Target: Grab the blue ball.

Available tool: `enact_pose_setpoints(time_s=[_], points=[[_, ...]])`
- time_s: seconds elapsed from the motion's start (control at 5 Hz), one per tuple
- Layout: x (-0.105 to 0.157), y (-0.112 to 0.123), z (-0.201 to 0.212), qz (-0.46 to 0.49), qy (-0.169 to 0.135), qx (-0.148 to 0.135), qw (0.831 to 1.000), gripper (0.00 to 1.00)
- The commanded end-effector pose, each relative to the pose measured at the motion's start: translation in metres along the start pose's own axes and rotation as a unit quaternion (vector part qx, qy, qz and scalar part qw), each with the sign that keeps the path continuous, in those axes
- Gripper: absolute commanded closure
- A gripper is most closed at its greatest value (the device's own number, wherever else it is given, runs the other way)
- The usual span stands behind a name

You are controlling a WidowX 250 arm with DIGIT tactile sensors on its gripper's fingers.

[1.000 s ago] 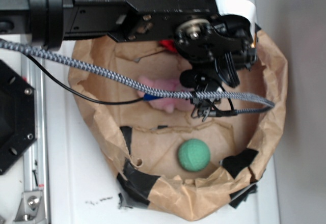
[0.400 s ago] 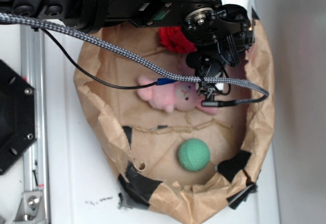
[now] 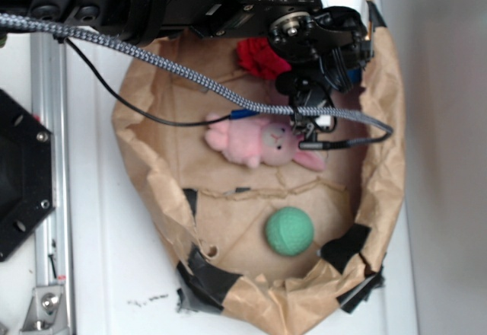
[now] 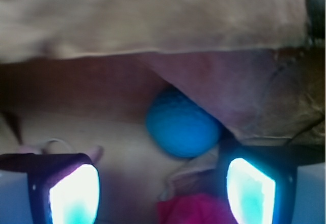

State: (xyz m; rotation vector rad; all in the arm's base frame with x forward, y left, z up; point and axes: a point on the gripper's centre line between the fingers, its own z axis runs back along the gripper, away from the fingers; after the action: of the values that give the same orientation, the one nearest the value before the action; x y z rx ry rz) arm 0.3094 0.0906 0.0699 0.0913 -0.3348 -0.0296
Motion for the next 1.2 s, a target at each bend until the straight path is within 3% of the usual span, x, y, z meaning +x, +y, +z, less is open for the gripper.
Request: enact_pose_setpoints(time_s=[0.0,0.2,0.6,1.0], points=[[-0.003,0.02,0.0,0.112,-0.032,0.02,0.993,0.0],[-0.007,0.017,0.0,0.175,-0.037,0.027,0.983,0.0],[0.006,0.021,-0.012,0.161,-0.049,0.048,0.985,0.0],[0.017,0.019,-0.038,0.156,-0.07,0.05,0.984,0.0]])
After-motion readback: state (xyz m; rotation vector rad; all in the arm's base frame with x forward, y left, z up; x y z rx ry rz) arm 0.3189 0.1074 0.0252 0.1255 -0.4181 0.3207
